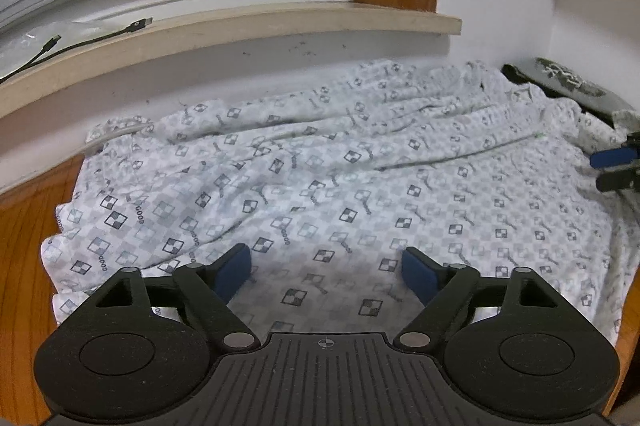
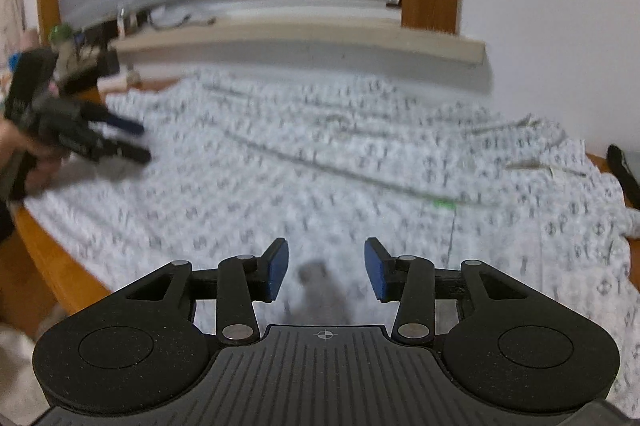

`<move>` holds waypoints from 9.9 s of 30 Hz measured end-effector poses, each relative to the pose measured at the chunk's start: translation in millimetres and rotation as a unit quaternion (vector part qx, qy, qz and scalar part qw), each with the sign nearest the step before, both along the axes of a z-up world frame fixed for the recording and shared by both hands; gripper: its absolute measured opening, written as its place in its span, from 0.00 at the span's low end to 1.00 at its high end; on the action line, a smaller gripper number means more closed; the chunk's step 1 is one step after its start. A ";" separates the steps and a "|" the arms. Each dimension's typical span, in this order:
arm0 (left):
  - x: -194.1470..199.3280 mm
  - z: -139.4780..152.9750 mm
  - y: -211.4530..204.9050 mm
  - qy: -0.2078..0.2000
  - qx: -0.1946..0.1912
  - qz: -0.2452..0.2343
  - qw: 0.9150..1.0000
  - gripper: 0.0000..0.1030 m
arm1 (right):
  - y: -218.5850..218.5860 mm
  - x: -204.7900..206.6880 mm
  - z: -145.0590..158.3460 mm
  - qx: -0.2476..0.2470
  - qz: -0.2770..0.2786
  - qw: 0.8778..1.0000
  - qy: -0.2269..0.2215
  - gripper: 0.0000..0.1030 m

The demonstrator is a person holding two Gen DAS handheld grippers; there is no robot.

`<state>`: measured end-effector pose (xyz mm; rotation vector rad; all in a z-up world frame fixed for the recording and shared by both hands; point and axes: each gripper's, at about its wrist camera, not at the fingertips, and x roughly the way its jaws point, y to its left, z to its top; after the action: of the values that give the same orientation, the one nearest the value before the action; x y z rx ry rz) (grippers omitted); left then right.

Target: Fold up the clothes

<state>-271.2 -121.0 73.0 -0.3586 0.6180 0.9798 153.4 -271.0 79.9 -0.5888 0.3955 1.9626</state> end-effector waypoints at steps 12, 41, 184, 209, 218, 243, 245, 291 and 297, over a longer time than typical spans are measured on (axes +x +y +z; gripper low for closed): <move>-3.8 -0.1 2.6 -0.013 -0.009 -0.001 1.000 0.97 | -53.0 41.2 -2.6 -0.020 -0.010 0.998 -0.062 0.42; -1.0 -0.8 2.1 -0.003 -0.006 -0.002 1.000 1.00 | -74.4 3.0 7.8 -0.040 0.131 0.989 -0.054 0.03; -74.6 10.7 -202.7 0.175 0.023 -0.049 0.983 0.66 | -50.9 -0.6 21.0 -0.003 0.094 0.996 -0.007 0.03; -121.0 29.2 -129.4 0.077 -0.046 0.002 0.996 0.26 | -43.8 2.1 14.9 0.000 0.080 0.997 -0.002 0.03; -92.1 46.6 -184.5 0.115 0.018 -0.049 0.992 0.33 | -43.8 0.8 13.8 -0.002 0.079 0.997 -0.006 0.03; -63.4 9.4 -217.4 0.262 0.057 -0.093 0.959 0.04 | -47.9 1.8 20.2 0.005 0.088 0.996 -0.010 0.03; -67.9 16.8 -221.0 0.251 0.041 -0.101 0.962 0.04 | -51.4 3.0 26.0 0.011 0.094 0.995 -0.014 0.03; -79.9 40.1 -37.8 0.068 -0.011 0.036 0.997 0.30 | 104.5 -63.5 9.2 0.005 0.050 0.997 -0.050 0.27; -97.9 26.3 -38.5 0.057 -0.033 0.054 0.996 0.27 | 102.1 -57.0 -0.2 -0.007 0.057 0.998 -0.038 0.28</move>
<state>-369.1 -159.6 99.2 -0.3988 0.7418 1.0899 96.4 -168.9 79.7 -0.7068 0.3340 2.0410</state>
